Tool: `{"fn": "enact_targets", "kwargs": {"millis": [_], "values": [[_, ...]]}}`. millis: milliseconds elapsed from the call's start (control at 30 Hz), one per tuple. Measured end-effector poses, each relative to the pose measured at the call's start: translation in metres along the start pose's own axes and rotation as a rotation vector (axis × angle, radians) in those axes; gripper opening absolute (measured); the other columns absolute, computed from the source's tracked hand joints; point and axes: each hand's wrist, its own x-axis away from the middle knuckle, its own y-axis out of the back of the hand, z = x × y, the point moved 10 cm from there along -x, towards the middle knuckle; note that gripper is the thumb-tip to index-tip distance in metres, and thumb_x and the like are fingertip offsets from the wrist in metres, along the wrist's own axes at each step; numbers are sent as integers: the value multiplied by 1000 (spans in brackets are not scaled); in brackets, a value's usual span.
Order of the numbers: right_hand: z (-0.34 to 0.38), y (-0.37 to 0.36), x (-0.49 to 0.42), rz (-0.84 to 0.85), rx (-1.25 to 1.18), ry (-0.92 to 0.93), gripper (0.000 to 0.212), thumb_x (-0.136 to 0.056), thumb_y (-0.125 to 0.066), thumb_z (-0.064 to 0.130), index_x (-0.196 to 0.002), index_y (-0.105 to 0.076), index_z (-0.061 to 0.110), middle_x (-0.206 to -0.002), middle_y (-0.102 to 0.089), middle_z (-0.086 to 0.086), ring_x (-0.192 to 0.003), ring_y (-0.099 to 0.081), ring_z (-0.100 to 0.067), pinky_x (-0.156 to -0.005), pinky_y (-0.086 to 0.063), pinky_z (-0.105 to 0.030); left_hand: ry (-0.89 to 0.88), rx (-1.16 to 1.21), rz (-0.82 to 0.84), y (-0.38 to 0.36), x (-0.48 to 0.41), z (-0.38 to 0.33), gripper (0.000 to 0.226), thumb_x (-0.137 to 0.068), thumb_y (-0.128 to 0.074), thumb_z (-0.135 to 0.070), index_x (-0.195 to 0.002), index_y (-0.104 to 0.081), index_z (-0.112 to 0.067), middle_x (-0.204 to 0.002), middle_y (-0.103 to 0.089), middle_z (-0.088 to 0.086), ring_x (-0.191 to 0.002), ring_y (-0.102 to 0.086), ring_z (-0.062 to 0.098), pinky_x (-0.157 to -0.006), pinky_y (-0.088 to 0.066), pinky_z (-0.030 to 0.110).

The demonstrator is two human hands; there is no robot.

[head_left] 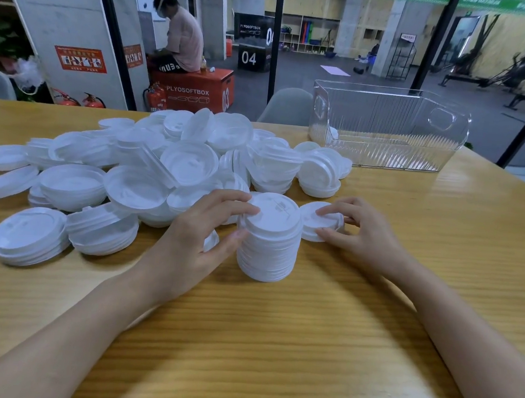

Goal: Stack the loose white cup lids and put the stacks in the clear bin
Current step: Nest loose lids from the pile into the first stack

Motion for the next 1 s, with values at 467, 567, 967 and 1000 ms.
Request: {"fn": "enact_targets", "kwargs": {"millis": [467,567,967,1000], "values": [[22,26,2,-187,-130,52,23,-88,-73,33,-110,-71,29,-118,-67,16,-112,-53,9,-98,-37,-17,7,19,-19,1,0,0,38,-94,-53,-32,-130,-56,-22,-132,-54,-9,-125,-52,13,-98,-46,28],[58,26,7,-142,-226,151,30,-84,-67,41,-111,-71,31,-119,-66,23,-120,-53,4,-99,-39,-21,64,28,-59,6,0,4,43,-92,-52,-38,-135,-45,-33,-127,-53,-17,-122,-52,11,-96,-46,25],[95,-13,21,48,-108,271,32,-78,-67,53,-108,-71,42,-126,-61,22,-123,-46,-4,-100,-31,-11,21,1,-94,10,0,-1,37,-94,-52,-33,-131,-49,-28,-125,-55,-13,-118,-54,12,-94,-46,26],[94,-12,20,46,-112,266,32,-78,-69,51,-108,-72,40,-126,-61,21,-123,-46,-4,-101,-32,-12,18,5,-86,9,0,-1,37,-94,-52,-32,-130,-51,-26,-126,-55,-13,-119,-54,13,-94,-46,26]]}}
